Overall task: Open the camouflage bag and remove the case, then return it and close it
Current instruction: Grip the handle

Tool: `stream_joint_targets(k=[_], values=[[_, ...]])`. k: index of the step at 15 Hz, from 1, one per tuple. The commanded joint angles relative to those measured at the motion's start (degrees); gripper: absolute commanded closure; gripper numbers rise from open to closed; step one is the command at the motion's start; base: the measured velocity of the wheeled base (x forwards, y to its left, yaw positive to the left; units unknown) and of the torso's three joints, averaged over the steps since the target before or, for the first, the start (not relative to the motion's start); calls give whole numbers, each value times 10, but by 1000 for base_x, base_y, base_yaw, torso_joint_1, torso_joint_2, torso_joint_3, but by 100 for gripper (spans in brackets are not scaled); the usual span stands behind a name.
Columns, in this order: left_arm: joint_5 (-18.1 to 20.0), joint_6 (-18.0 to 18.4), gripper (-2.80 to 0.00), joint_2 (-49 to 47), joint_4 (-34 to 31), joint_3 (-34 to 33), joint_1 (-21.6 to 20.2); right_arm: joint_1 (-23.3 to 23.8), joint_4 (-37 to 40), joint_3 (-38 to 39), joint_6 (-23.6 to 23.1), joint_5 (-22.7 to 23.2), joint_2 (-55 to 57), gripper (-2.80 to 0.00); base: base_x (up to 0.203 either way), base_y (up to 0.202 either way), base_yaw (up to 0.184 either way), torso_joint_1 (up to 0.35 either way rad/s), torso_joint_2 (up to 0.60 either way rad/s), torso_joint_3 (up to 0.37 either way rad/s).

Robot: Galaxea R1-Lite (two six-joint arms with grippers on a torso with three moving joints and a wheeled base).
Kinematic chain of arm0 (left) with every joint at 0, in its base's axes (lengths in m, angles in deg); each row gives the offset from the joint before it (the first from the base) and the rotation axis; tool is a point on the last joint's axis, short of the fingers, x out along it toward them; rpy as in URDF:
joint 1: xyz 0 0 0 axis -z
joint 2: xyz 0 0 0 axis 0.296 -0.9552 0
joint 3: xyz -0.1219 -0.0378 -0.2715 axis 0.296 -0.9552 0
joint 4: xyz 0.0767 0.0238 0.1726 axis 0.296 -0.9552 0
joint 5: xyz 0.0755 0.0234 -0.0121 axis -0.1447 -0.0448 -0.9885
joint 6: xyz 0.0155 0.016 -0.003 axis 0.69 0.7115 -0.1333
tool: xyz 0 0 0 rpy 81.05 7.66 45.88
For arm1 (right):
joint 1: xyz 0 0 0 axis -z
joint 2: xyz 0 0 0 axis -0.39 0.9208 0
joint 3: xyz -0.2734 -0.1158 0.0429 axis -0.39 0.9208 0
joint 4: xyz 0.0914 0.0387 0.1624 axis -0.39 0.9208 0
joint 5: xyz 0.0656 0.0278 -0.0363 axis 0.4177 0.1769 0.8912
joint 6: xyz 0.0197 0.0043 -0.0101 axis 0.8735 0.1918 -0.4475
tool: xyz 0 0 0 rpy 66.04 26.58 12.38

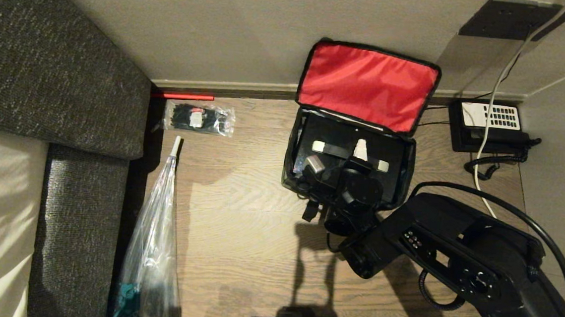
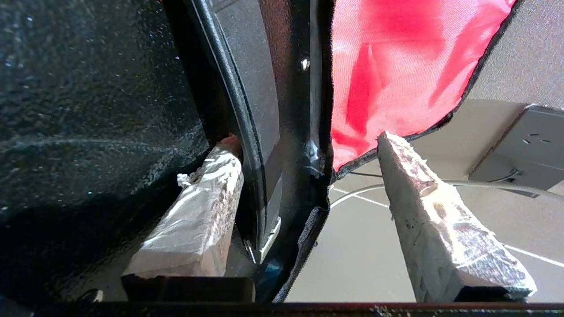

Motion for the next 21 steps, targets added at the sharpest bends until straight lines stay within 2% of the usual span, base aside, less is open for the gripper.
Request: stream_joint_targets(k=[1, 21], values=[[0, 0, 0, 0, 0, 0, 0, 0, -3, 5, -7, -3, -9, -280, 0, 0, 0, 0, 0, 0], [0, 1, 0, 0, 0, 0, 0, -1, -3, 29, 3, -5, -20, -280, 0, 0, 0, 0, 0, 0]])
